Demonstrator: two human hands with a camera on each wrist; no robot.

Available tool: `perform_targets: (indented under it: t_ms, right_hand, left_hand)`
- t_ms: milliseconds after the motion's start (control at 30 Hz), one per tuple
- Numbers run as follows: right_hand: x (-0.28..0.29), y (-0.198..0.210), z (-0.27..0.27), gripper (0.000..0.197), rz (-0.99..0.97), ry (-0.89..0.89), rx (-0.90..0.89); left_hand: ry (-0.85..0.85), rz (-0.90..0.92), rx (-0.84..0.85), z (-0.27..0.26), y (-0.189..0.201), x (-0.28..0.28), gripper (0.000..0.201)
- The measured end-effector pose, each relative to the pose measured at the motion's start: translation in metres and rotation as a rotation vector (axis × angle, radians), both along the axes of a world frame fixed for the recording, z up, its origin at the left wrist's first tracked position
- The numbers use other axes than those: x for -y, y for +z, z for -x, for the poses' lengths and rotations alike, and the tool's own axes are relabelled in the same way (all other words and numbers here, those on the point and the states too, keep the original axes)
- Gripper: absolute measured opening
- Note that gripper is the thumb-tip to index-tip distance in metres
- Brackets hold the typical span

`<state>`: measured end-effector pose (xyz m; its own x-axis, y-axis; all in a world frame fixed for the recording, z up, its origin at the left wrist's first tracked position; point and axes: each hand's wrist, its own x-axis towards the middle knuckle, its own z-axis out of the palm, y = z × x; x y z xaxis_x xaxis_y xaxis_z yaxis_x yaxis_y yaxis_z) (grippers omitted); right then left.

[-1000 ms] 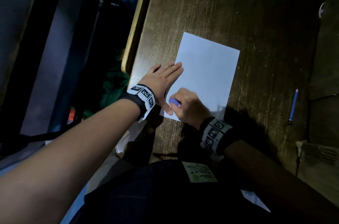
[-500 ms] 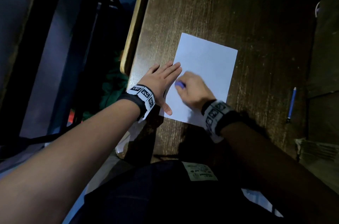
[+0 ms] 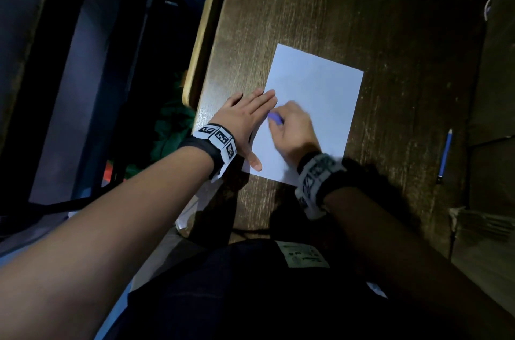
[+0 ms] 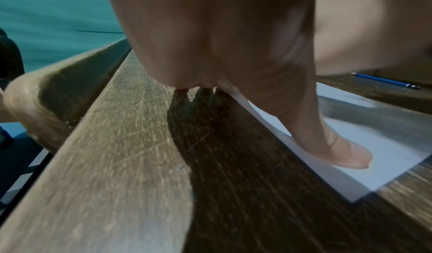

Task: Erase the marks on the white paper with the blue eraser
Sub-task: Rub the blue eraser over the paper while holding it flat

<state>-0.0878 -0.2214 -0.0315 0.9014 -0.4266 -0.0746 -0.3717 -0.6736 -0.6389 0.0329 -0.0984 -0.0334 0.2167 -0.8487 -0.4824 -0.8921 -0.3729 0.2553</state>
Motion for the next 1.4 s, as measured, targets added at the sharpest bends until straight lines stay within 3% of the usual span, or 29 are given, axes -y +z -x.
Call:
perform_targets:
  t_ms: [100,167,300,367,467,533,667,700,733,800,867,900,1033,1067,1100,1167,1233,1267,1400]
  right_hand:
    - [-0.031,0.007,0.036,0.007,-0.071,0.291,0.013]
    - [-0.014,0.01,0.027,0.008,-0.087,0.359,-0.035]
    - [0.024,0.003,-0.013,0.015,0.058,-0.033,-0.055]
    - [0.009,0.001,-0.005,0.011,0.037,-0.07,-0.008]
    - [-0.024,0.007,0.031,0.006,-0.038,0.264,0.035]
    - [-0.009,0.01,0.023,0.009,-0.063,0.339,-0.036]
    - [0.03,0.003,-0.015,0.016,0.075,-0.1,-0.068]
    - [0.025,0.002,-0.013,0.014,0.063,-0.132,-0.04]
    - [0.013,0.003,-0.006,0.011,0.046,-0.087,-0.003]
    - [-0.016,0.006,0.019,0.011,0.007,0.183,0.051]
    - [-0.017,0.012,0.031,0.009,-0.048,0.411,-0.027]
    - [-0.007,0.012,0.022,0.01,-0.058,0.411,-0.061]
    - [0.031,0.004,-0.014,0.016,0.064,-0.058,-0.062]
    - [0.026,0.002,-0.012,0.014,0.056,-0.094,-0.045]
    - [0.014,0.003,-0.005,0.011,0.036,-0.055,-0.016]
    - [-0.019,0.007,0.022,0.008,-0.024,0.192,0.034]
    - [-0.021,0.013,0.035,0.008,-0.081,0.392,-0.027]
    - [-0.009,0.013,0.026,0.011,-0.078,0.38,-0.06]
    - [0.031,0.004,-0.009,0.015,0.066,-0.043,-0.061]
  left_hand:
    - [-0.011,-0.027,0.043,0.001,0.002,0.001,0.161]
    - [-0.009,-0.031,0.031,0.0,0.002,0.001,0.162]
    - [0.001,-0.024,-0.008,-0.001,0.001,0.0,0.164]
    - [0.003,-0.022,0.0,0.0,0.001,0.0,0.164]
    - [-0.003,-0.029,0.029,0.0,0.002,0.001,0.163]
    - [-0.003,-0.032,0.02,0.0,0.002,0.002,0.163]
    - [0.007,-0.019,-0.011,-0.001,0.0,0.0,0.165]
    - [0.006,-0.017,-0.011,-0.001,0.0,0.0,0.166]
    - [0.005,-0.017,-0.006,-0.001,-0.001,0.001,0.166]
    - [-0.002,-0.026,0.022,-0.001,0.0,0.001,0.164]
    - [-0.005,-0.027,0.032,0.0,0.001,0.002,0.163]
    - [0.0,-0.022,0.022,0.0,0.0,0.002,0.163]
    - [0.014,-0.003,-0.01,0.0,0.0,-0.001,0.166]
    - [0.012,-0.005,-0.009,0.0,0.0,0.0,0.166]
    - [0.012,-0.003,-0.004,0.0,0.0,0.0,0.166]
    - [0.008,-0.008,0.02,0.001,0.001,0.001,0.165]
    - [0.005,-0.015,0.031,0.001,0.001,0.001,0.164]
    - [0.006,-0.013,0.024,0.0,0.001,0.001,0.164]
    - [0.013,-0.013,-0.015,0.0,0.002,-0.001,0.166]
